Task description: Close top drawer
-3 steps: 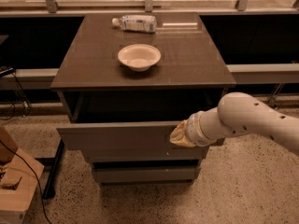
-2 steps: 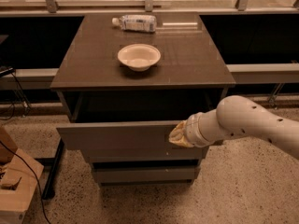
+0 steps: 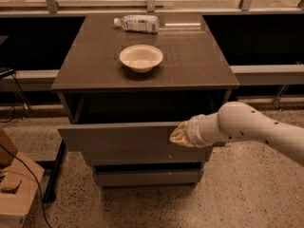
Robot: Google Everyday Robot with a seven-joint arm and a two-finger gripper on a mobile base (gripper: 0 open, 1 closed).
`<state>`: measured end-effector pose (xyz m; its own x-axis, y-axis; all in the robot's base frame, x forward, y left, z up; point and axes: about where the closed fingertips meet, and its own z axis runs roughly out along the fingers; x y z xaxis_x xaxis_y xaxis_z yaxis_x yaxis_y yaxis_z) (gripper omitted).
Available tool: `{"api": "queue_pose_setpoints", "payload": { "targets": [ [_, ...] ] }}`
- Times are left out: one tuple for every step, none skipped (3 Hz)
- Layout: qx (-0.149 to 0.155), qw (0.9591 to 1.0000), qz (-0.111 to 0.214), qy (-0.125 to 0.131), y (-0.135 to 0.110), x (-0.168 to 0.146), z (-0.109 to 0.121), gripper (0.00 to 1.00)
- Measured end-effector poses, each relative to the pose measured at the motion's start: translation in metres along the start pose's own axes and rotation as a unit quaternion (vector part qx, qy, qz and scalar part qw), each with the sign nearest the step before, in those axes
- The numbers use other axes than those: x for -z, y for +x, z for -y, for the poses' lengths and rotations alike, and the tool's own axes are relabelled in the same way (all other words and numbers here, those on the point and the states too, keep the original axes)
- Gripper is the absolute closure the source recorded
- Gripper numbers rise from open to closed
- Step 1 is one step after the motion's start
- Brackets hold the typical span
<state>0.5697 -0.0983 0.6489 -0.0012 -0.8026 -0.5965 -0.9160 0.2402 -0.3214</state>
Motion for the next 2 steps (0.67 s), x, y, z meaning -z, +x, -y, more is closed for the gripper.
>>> {"api": "queue_pose_setpoints", "payload": {
  "targets": [
    [-0.006,0.9997,0.018,0.014,0.002,-0.012,0.014,0.26],
    [-0.004,0.9994,0.028,0.022,0.000,-0.017,0.025,0.03]
  ]
}}
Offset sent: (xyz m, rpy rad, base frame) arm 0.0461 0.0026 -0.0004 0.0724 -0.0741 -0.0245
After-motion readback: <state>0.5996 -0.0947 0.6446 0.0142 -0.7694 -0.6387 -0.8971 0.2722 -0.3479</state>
